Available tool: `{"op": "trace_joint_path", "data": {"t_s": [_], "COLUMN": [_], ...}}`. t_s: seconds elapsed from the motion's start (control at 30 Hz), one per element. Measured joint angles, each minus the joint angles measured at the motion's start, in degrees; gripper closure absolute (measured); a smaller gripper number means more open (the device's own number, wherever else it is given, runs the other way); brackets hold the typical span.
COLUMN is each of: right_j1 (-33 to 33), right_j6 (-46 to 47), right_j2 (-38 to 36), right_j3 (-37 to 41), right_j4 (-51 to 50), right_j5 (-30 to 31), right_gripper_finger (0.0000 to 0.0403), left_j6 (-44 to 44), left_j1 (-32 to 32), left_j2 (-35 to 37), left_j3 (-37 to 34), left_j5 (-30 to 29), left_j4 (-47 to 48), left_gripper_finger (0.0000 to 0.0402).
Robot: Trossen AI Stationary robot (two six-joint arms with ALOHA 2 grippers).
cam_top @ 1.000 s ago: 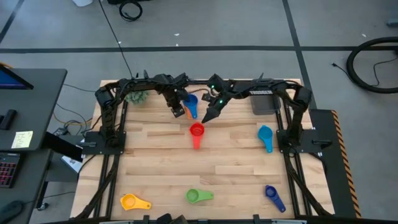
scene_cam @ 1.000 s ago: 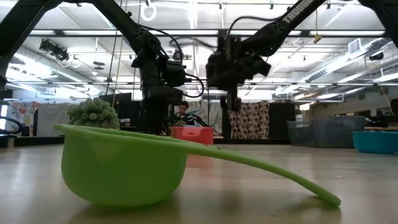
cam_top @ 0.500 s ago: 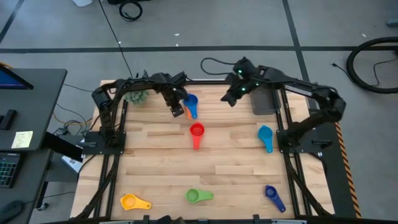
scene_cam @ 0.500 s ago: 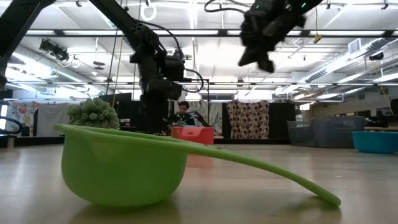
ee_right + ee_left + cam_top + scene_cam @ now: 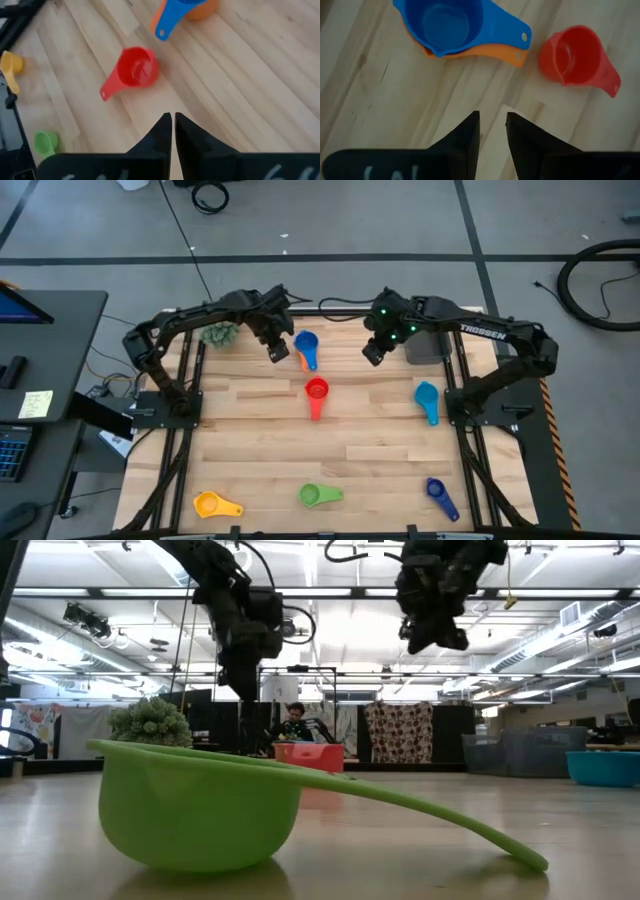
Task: Nest measuring cups in basket
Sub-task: Stack the red measuring cup on top of the blue measuring cup
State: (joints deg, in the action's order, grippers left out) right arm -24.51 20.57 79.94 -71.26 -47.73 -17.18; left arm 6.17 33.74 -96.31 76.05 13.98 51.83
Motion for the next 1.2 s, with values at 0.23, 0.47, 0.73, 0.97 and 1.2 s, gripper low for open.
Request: {"op": "trace_joint_path", "data": {"t_s": [0.23, 0.47, 0.73, 0.97, 1.2], "right_j1": [0.38, 2.78, 5.69, 7.45, 8.89], "right_j6": [5.11, 4.99, 6.50, 3.05, -0.75], "right_j2": [3.83, 8.54, 14.35, 19.23, 22.31], "right_j3": [0.00, 0.00, 0.00, 0.00, 0.00], "right_j4": [0.18, 0.55, 11.02, 21.48, 21.84], "right_j5": [-0.65, -0.73, -1.37, -0.25, -0.27], "right_gripper_finger": [0.0363, 0.0315, 0.0287, 0.0289, 0.0289], "left_j6": [-0.04, -0.04, -0.04, 0.00, 0.04], "left_j1": [-0.33, -0.35, -0.35, -0.52, -0.55], "left_j2": [3.64, 5.56, 6.05, 6.05, 6.05], "left_j3": [-0.02, -0.02, -0.04, -0.04, -0.04], "left_j5": [-0.62, -0.86, -0.86, -0.88, -0.86], "left_j4": [2.21, 3.16, 3.46, 4.32, 4.67], "left_gripper_finger": [0.0301, 0.0301, 0.0301, 0.0301, 0.0301]}}
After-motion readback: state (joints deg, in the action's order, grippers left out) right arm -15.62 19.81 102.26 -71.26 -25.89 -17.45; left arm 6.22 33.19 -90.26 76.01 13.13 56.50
